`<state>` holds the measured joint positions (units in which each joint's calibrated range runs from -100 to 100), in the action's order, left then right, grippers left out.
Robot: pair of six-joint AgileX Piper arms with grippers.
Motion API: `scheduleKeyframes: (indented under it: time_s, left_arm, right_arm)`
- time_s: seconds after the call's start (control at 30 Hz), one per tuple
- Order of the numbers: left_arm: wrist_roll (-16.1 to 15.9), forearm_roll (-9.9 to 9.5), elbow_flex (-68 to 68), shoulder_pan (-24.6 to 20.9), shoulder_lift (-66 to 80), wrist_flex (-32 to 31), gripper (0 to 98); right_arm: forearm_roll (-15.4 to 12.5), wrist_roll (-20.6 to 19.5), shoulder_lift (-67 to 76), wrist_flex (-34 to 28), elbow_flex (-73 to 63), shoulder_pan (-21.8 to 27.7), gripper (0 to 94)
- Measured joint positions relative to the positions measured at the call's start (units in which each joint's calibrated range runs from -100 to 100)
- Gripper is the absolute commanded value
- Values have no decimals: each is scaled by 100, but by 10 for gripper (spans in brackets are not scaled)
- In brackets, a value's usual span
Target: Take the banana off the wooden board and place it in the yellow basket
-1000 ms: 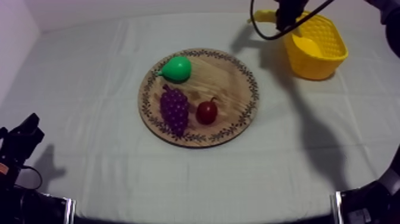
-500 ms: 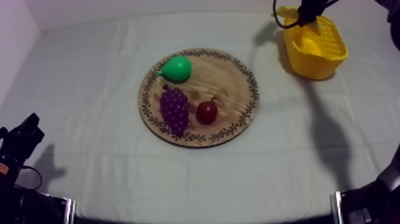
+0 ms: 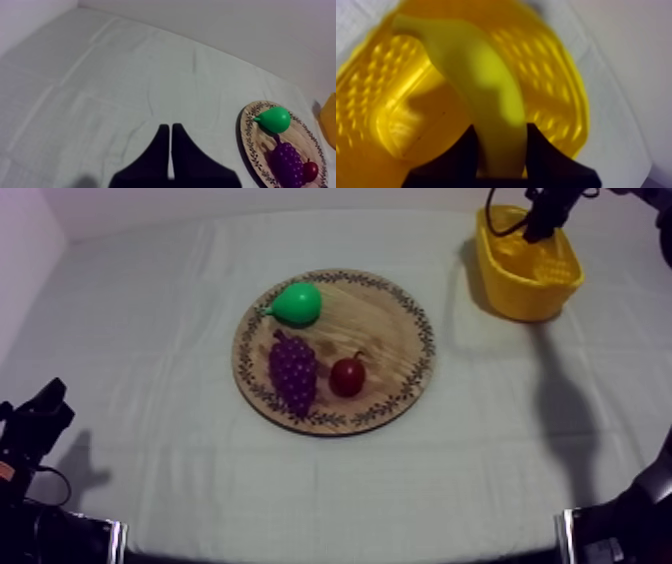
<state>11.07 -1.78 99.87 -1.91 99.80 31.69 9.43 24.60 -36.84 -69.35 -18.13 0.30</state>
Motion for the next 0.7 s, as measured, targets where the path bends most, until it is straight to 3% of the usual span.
scheduleKeyframes:
  time_s: [0.4,0.7]
  left_arm:
    - [0,0,0,0,0,0,1]
    - [0,0,0,0,0,0,1]
  right_arm:
    - [94,-152,-14,413,670,17,253]
    - [131,-225,-14,551,954,46,336]
